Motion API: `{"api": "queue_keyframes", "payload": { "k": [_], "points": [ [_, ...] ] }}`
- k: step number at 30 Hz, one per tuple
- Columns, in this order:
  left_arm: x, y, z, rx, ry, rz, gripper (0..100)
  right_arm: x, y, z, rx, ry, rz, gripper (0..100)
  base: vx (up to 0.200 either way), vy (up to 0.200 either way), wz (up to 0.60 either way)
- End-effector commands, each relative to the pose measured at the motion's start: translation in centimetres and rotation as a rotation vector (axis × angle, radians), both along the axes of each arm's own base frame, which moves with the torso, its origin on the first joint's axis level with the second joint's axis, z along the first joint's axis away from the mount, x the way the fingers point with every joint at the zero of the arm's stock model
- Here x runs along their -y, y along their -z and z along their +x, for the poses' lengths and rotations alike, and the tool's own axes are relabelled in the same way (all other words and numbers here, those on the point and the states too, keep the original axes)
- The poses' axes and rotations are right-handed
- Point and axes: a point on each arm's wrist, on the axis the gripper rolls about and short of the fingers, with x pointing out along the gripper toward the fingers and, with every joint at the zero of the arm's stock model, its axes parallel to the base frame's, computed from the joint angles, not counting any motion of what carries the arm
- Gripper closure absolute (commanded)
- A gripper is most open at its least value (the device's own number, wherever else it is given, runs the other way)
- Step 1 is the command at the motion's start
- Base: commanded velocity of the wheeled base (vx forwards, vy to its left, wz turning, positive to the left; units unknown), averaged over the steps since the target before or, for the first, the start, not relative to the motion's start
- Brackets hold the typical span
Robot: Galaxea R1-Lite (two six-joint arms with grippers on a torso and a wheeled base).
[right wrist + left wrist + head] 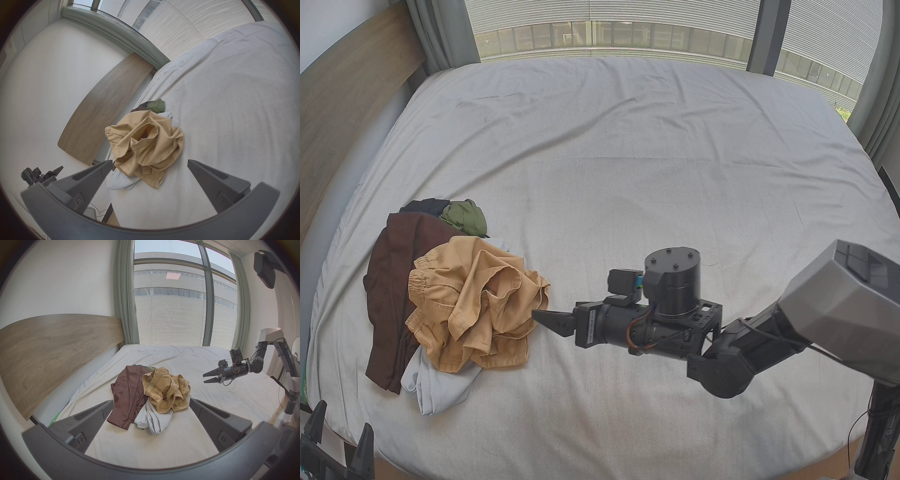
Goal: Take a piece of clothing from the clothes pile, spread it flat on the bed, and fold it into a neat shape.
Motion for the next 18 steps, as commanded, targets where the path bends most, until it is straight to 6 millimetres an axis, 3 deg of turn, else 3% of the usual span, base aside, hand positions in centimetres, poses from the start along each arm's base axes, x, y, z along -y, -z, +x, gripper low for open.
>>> {"api": "queue_keyframes", "payload": {
  "k": [1, 18],
  "points": [
    [0.0, 0.5, 0.0, -0.001, 0.000, 0.000, 0, -2.3, 2.1, 0.1, -0.037, -0.032, -0.012, 0, 0.000, 0.000, 0.00],
    [0.0, 0.5, 0.0, -0.001, 0.004, 0.000, 0, -5.2, 5.1, -0.5, -0.115, -0.048, -0.018, 0, 0.000, 0.000, 0.00]
  ]
}}
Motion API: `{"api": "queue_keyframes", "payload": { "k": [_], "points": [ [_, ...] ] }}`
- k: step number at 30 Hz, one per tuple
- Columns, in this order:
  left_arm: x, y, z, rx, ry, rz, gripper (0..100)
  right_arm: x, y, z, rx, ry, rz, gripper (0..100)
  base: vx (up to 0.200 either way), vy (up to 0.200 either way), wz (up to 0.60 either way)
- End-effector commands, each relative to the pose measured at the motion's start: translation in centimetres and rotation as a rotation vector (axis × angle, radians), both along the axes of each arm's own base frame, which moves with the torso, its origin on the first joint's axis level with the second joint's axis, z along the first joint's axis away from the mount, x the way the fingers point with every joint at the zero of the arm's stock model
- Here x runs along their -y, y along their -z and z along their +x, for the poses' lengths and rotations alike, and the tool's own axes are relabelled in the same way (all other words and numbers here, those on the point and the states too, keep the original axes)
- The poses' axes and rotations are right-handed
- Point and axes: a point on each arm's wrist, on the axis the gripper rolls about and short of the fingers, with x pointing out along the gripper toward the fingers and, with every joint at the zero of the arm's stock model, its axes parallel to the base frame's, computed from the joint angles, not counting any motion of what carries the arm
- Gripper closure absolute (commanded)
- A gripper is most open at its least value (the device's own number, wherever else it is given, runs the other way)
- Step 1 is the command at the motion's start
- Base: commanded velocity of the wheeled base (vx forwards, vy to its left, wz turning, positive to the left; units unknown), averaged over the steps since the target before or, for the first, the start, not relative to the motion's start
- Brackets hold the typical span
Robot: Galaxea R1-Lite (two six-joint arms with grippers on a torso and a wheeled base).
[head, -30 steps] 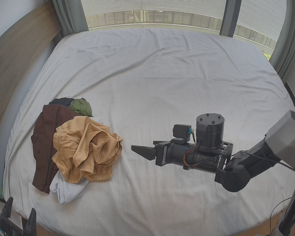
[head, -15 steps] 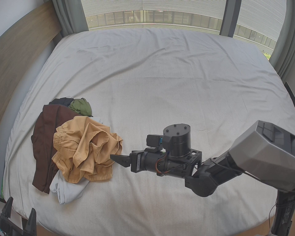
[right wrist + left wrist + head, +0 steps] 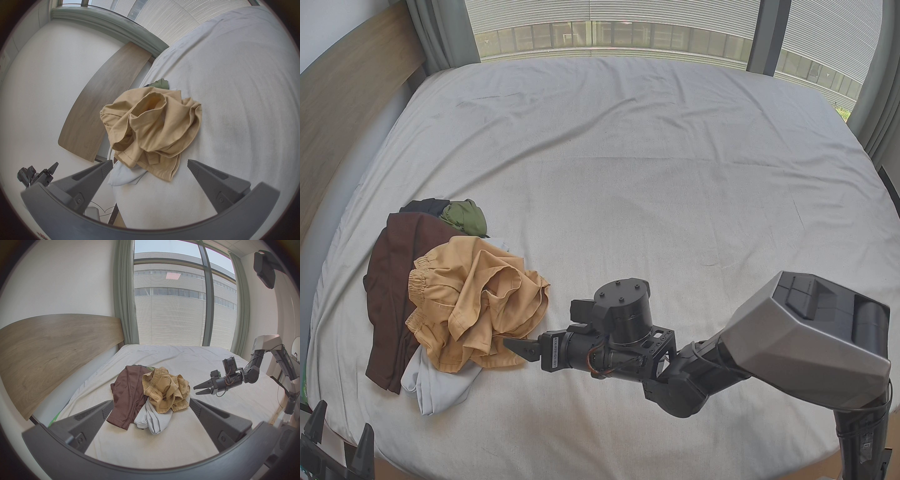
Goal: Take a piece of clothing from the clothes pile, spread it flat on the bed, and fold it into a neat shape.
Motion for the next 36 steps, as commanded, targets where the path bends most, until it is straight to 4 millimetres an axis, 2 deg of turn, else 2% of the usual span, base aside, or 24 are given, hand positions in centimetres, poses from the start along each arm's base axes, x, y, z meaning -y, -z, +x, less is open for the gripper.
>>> {"api": "queue_keyframes", "payload": {
  "k": [1, 14, 36],
  "points": [
    [0.0, 0.5, 0.0, -0.001, 0.001, 0.000, 0, -0.7, 1.1, 0.0, -0.006, 0.008, -0.011, 0, 0.000, 0.000, 0.00],
    [0.0, 0.5, 0.0, -0.001, 0.001, 0.000, 0, -2.4, 4.1, -0.1, -0.045, 0.014, -0.028, 0, 0.000, 0.000, 0.00],
    [0.0, 0.5, 0.0, -0.001, 0.001, 0.000, 0, -4.5, 5.5, 0.2, -0.072, 0.033, 0.018, 0, 0.000, 0.000, 0.00]
  ]
}}
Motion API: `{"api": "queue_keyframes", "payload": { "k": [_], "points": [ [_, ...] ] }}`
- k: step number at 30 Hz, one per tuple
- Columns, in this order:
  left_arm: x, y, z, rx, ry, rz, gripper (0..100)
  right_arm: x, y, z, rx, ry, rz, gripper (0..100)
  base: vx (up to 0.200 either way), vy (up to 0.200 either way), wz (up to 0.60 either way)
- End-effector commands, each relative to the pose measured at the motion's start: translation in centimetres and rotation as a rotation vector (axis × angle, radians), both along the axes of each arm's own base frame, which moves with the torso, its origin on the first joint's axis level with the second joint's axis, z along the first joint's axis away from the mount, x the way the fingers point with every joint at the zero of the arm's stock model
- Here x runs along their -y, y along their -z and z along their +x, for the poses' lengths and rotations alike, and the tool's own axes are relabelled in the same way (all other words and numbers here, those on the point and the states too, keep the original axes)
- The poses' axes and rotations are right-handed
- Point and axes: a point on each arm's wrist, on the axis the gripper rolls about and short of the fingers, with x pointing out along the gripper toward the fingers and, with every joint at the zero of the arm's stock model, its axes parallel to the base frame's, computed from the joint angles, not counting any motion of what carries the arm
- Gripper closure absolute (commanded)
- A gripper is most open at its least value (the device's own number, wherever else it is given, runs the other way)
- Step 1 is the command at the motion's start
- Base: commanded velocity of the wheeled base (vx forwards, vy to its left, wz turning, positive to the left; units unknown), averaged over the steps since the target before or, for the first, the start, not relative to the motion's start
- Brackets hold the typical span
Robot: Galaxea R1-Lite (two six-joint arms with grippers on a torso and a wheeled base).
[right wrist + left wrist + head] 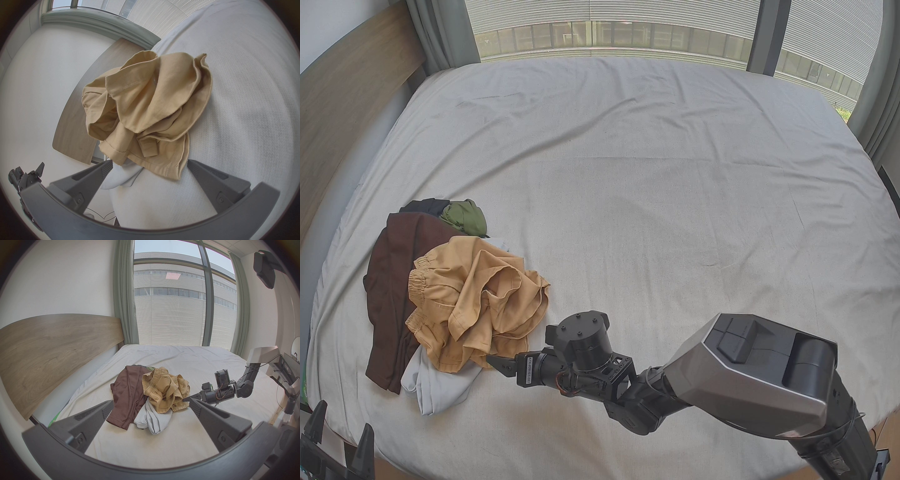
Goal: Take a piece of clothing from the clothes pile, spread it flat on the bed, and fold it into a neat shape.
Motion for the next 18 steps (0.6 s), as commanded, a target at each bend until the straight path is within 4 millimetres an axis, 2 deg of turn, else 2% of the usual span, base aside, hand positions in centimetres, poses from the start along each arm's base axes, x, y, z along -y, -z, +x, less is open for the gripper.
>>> {"api": "queue_keyframes", "payload": {
  "k": [1, 5, 6, 18],
  "points": [
    [0.00, 0.53, 0.01, -0.001, 0.000, 0.000, 0, -0.22, 0.53, 0.15, -0.001, 0.002, -0.003, 0, 0.000, 0.000, 0.00],
    [0.00, 0.53, 0.01, -0.001, -0.002, 0.000, 0, -0.30, 0.67, 0.21, -0.001, 0.002, -0.001, 0, 0.000, 0.000, 0.00],
    [0.00, 0.53, 0.01, -0.001, -0.002, 0.000, 0, -0.33, 0.85, 0.33, -0.001, 0.006, -0.003, 100, 0.000, 0.000, 0.00],
    [0.00, 0.53, 0.01, -0.001, 0.000, 0.000, 0, -0.39, 1.36, 0.85, 0.005, 0.042, -0.008, 100, 0.000, 0.000, 0.00]
  ]
}}
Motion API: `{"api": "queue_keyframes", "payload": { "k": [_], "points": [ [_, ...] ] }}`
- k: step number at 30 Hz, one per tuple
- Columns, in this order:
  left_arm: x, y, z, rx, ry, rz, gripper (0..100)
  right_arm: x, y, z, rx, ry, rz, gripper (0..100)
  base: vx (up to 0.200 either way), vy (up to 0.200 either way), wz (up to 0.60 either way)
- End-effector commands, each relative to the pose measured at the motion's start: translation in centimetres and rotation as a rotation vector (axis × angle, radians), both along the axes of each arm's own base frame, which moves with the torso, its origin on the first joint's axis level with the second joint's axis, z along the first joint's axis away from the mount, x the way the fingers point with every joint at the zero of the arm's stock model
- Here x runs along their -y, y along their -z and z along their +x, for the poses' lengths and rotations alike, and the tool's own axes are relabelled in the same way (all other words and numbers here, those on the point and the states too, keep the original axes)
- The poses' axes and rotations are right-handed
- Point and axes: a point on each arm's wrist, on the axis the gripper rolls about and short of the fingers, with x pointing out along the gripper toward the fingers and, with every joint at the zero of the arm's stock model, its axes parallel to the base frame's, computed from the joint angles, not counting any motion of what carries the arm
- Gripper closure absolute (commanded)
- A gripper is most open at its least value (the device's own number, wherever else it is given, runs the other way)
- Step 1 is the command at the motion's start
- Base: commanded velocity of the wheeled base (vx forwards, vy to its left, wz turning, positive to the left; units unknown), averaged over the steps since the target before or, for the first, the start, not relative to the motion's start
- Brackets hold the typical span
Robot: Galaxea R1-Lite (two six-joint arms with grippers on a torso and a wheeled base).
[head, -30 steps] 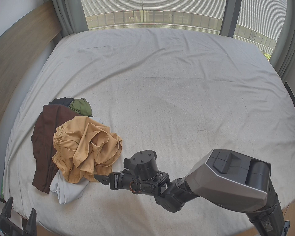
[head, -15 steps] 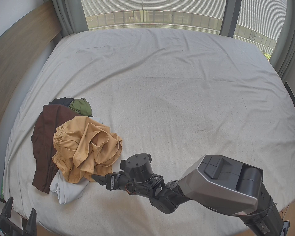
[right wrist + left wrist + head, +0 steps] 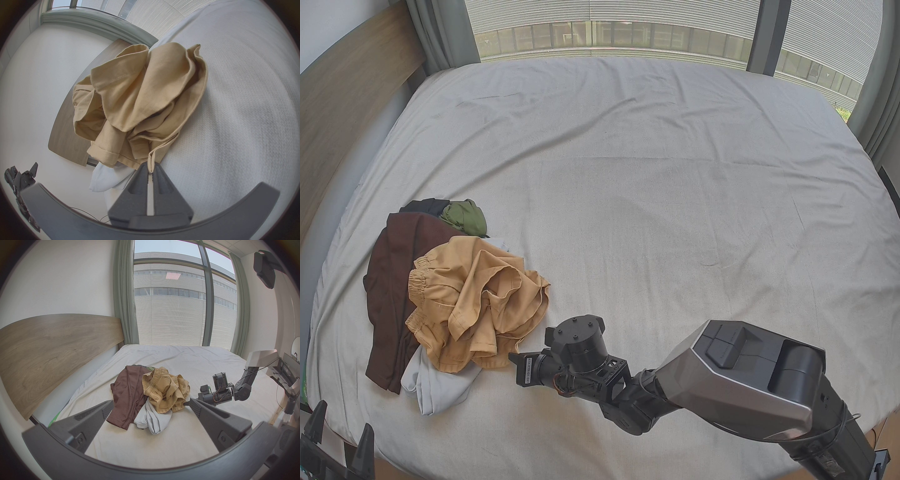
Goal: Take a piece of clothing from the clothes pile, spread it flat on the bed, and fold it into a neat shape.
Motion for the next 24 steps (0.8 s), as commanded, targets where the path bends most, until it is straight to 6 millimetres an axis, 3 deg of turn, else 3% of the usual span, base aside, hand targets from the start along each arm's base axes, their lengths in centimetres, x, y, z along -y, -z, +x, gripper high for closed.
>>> {"api": "queue_keyframes", "payload": {
  "k": [1, 12, 24],
  "points": [
    [0.0, 0.5, 0.0, -0.001, -0.001, 0.000, 0, 0.1, 0.1, 0.2, 0.000, 0.010, -0.003, 100, 0.000, 0.000, 0.00],
    [0.0, 0.5, 0.0, -0.001, -0.001, 0.000, 0, 1.1, 0.1, 0.0, -0.008, 0.060, -0.039, 100, 0.000, 0.000, 0.00],
    [0.0, 0.5, 0.0, -0.002, 0.001, 0.002, 0, 4.5, -2.3, -1.7, -0.028, 0.118, -0.097, 100, 0.000, 0.000, 0.00]
  ]
}}
